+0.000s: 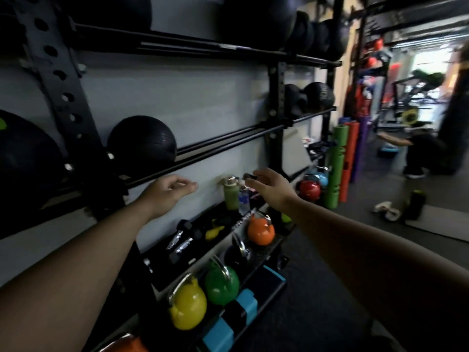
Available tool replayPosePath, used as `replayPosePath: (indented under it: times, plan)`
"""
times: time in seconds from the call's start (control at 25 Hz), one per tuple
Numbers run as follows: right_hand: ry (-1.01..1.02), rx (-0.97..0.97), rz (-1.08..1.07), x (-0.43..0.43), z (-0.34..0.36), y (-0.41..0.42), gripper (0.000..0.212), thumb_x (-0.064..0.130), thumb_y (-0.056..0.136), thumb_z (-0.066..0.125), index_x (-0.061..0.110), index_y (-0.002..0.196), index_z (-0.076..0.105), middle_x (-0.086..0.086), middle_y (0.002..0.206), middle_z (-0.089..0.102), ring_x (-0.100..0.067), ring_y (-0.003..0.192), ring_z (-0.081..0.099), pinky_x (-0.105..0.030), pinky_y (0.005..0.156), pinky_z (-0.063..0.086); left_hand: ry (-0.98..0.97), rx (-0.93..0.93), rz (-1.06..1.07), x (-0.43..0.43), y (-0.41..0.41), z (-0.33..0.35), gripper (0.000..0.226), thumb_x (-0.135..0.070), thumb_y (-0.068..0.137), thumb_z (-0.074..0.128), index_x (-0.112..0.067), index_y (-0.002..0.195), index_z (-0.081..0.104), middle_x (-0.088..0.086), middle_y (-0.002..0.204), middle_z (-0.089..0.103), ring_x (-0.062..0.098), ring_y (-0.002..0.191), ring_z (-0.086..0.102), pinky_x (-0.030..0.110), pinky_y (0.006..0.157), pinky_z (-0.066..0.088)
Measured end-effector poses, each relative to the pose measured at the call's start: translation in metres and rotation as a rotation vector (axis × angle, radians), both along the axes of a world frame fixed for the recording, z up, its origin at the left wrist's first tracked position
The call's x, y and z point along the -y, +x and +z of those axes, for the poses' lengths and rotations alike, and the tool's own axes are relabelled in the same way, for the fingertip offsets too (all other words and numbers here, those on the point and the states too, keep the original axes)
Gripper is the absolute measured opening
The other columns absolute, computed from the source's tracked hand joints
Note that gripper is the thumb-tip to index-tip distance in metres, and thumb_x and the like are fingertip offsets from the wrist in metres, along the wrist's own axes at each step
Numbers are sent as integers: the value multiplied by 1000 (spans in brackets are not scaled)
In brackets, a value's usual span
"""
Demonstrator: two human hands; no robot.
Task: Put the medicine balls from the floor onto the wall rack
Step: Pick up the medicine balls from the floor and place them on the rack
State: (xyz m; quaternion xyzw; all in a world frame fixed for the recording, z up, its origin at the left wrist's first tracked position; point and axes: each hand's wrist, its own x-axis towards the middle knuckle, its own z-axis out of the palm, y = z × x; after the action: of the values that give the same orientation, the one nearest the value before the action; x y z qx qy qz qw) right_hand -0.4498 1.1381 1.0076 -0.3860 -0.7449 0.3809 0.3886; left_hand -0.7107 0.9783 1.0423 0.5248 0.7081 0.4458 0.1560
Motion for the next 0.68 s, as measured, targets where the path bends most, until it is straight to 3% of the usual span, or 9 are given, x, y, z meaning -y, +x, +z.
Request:
replayPosePath:
  times: [0.08,0.16,0.24,0.28,0.36,0.44,0.56,0.68]
  plan:
    - [-2,37,-96,11,-6,50,49,53,85,80,24,125,71,4,106,75,-17,100,71,-28,84,52,-28,1,-89,-17,34,-2,78,-85,48,79,-27,100,82,6,115,81,23,107,73,50,112,53]
    - [-14,73,-181,12,-15,94,68,71,71,75,26,122,72,3,105,77,-20,100,74,-36,87,58,-44,2,-181,-30,71,-4,70,-82,53,76,-29,100,82,5,115,80,25,115,73,50,112,54]
    - [-10,81,-255,6,-28,135,77,77,64,71,24,120,73,-1,105,78,-21,100,75,-41,92,60,-82,-9,-252,-41,105,-10,69,-80,55,73,-32,103,80,0,112,77,20,112,71,42,104,55]
    - [-17,86,-276,9,-30,152,71,72,69,74,23,119,73,0,103,78,-20,98,75,-37,90,60,-94,-20,-285,-47,118,-12,70,-79,55,73,-32,107,79,-3,111,76,16,109,71,36,97,54]
    - [-18,88,-306,14,-33,184,43,52,84,81,24,115,70,8,94,74,-14,90,70,-17,79,55,-103,-8,-343,-59,146,-13,69,-72,60,75,-28,113,77,-5,109,75,10,101,70,30,87,51]
    - [-19,115,-323,7,-40,219,39,42,91,79,22,124,70,8,96,71,-10,88,66,-7,67,44,-95,6,-367,-80,175,-15,69,-72,59,75,-26,111,77,1,113,78,16,105,72,35,95,53]
    - [-31,122,-349,-13,-53,274,43,43,92,78,21,127,69,2,108,71,-17,99,70,-23,74,48,-86,47,-392,-116,225,-23,70,-76,57,73,-27,108,77,9,122,77,24,113,71,45,111,51]
    - [-77,114,-373,-48,-69,333,49,51,91,76,25,131,66,-2,117,71,-16,102,70,-27,76,54,-70,48,-430,-165,284,-45,74,-85,51,75,-30,101,77,10,115,77,28,110,71,48,110,52]
